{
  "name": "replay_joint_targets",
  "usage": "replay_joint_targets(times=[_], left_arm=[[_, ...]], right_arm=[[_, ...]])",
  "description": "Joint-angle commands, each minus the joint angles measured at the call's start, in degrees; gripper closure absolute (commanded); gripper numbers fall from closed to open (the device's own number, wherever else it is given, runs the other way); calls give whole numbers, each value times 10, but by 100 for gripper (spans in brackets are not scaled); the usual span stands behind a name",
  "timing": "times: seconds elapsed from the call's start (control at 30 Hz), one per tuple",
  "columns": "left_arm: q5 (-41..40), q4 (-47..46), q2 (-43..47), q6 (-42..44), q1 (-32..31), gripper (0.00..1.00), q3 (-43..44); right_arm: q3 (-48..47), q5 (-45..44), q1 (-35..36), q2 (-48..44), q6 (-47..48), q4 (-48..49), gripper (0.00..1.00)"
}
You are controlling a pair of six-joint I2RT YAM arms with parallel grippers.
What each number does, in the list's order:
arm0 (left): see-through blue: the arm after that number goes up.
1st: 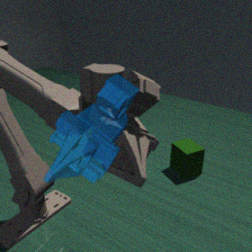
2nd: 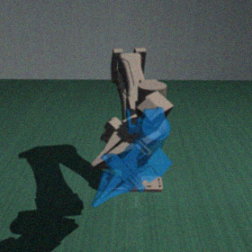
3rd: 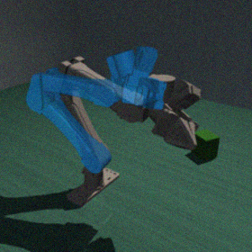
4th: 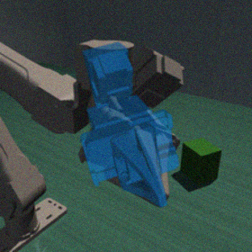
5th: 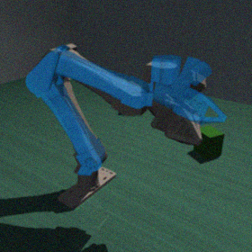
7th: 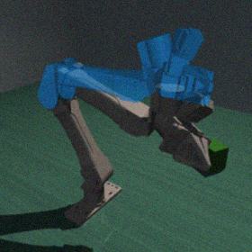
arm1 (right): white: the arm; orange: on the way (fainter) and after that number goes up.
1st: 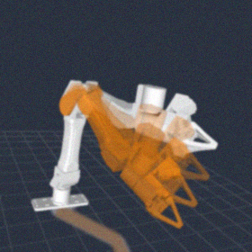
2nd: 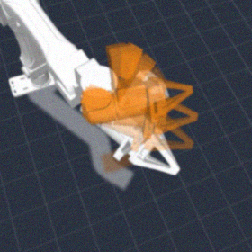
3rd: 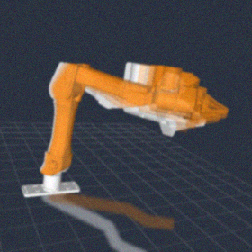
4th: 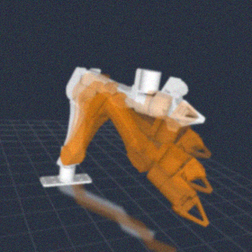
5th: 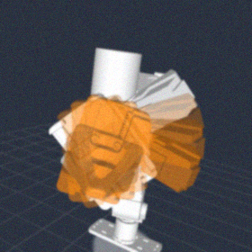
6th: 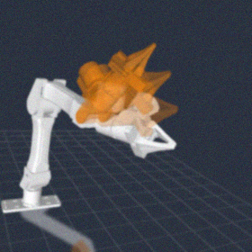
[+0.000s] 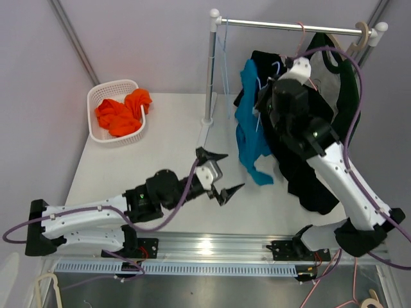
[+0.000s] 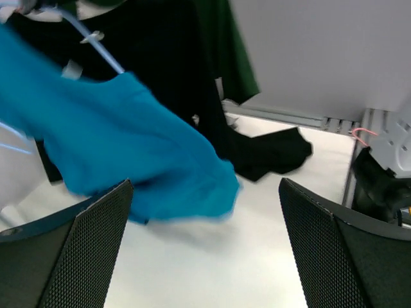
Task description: Remove the t-shirt from the hanger
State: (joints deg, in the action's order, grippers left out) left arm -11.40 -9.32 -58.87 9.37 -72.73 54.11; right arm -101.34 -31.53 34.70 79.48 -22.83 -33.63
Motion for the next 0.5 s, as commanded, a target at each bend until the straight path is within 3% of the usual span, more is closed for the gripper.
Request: replay_joint_targets(times=[0.0,0.1,0.2,0.37,0.47], left_arm=[[-25,-216,42,62,-57,0,-75],[-81,-339,32,131,-115,0,-146],[-128,-443,3,173,-152,1,-189],[-151,-498,-44,186,-173,0,-201],[-209,-548,-103,215,-172,1,-184]], right_arm=[[43,-192,41,-82,-146,40,100],[37,-234,47,-92,-251,-45,100],[40,-224,49,-93,-275,-67,100],[39,-195,49,-87,-281,-64,100],[34,-179,50,-86,-282,-65,100]])
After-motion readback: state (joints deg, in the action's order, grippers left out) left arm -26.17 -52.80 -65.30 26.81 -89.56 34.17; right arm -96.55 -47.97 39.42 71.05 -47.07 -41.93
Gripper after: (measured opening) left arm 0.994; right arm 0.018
